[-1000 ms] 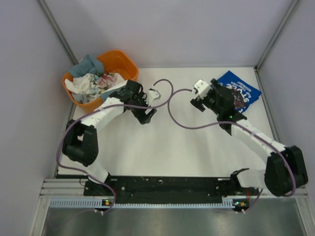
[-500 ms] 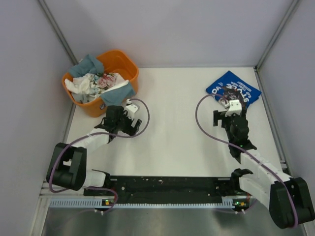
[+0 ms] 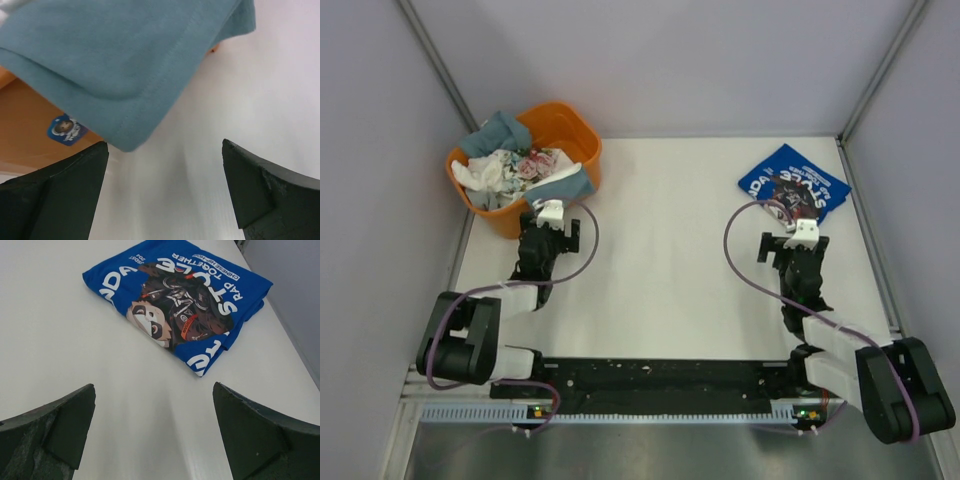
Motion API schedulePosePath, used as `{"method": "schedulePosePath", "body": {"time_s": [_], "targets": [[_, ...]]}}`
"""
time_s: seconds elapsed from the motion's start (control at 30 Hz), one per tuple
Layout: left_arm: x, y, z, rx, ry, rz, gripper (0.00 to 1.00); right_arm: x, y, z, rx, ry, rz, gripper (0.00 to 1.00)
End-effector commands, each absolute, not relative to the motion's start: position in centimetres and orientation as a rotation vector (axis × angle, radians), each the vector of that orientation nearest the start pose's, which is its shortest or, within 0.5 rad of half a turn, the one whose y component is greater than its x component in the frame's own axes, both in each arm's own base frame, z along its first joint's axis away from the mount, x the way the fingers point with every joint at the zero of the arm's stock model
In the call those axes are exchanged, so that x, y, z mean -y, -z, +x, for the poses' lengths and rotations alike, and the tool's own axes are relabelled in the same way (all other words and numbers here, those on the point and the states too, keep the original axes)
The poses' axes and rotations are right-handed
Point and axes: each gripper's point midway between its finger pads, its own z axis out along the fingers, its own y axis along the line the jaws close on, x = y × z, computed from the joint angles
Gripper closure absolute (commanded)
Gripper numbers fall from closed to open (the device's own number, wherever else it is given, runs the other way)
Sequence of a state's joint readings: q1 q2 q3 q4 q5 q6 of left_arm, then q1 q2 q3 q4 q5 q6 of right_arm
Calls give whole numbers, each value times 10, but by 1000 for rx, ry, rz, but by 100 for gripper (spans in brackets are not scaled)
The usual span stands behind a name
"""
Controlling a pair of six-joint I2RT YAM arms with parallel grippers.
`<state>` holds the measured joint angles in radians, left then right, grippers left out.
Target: Fold and stack the t-shirts
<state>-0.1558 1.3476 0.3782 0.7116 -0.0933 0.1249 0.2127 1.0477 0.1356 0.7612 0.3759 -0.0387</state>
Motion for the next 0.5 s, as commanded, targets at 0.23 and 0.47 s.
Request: {"method": "schedulePosePath", "body": {"time_s": [0.23, 0.47], "targets": [[25, -126, 391, -1676, -50, 90, 1, -4, -134, 333, -1603, 155, 98, 2], [25, -125, 391, -1677, -32, 97, 1, -5, -133, 333, -1609, 152, 95, 2]]}}
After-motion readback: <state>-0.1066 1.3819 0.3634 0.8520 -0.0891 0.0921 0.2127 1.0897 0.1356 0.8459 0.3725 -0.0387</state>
